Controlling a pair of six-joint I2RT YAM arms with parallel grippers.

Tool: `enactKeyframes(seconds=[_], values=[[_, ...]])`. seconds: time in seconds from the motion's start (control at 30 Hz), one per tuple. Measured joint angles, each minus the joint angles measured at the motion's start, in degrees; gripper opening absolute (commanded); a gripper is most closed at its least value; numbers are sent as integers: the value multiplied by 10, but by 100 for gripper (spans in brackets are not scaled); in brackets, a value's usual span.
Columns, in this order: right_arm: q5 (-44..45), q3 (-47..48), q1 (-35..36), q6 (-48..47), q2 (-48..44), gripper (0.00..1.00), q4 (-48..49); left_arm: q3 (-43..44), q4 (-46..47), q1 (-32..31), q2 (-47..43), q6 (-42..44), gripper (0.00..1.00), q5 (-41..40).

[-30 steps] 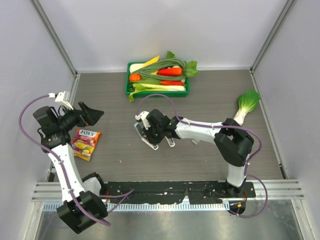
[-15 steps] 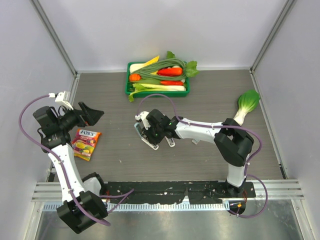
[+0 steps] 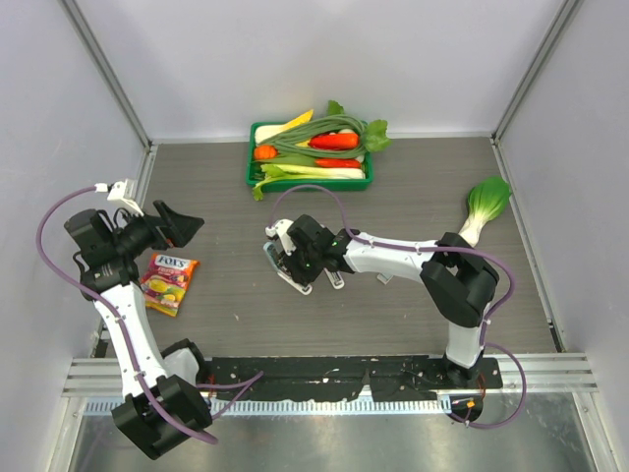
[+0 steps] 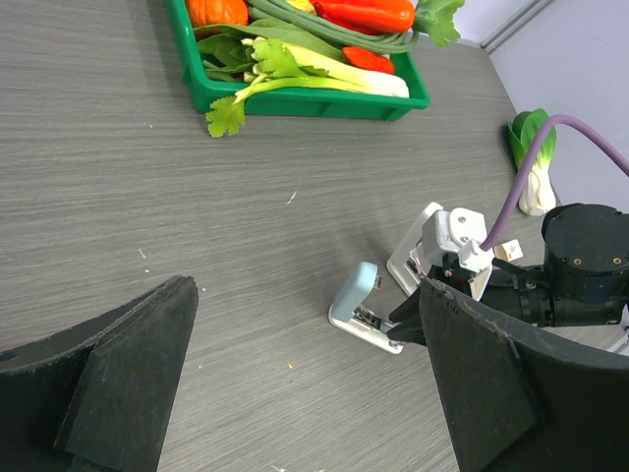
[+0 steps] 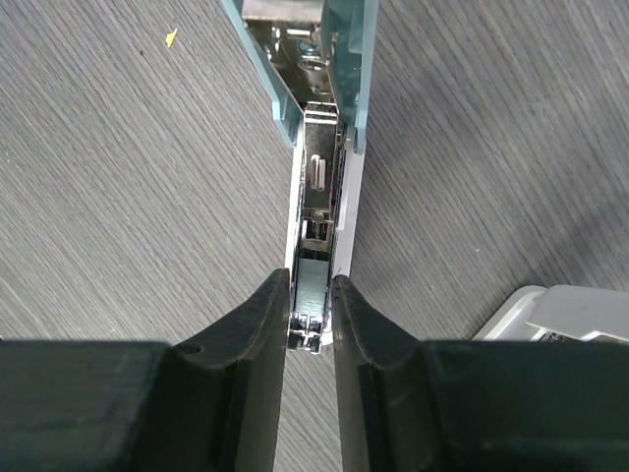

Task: Load the staples into the stapler

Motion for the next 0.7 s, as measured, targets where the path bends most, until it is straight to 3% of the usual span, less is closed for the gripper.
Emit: enactKeyframes(seconds=[0.5,0.7], values=[[5,-1,0,-29,-4,38,-5,0,1,1,0,-2,100,2],[-8,-31,-14,-68,-51,40,-3,0,9,0,7,-6,100,7]])
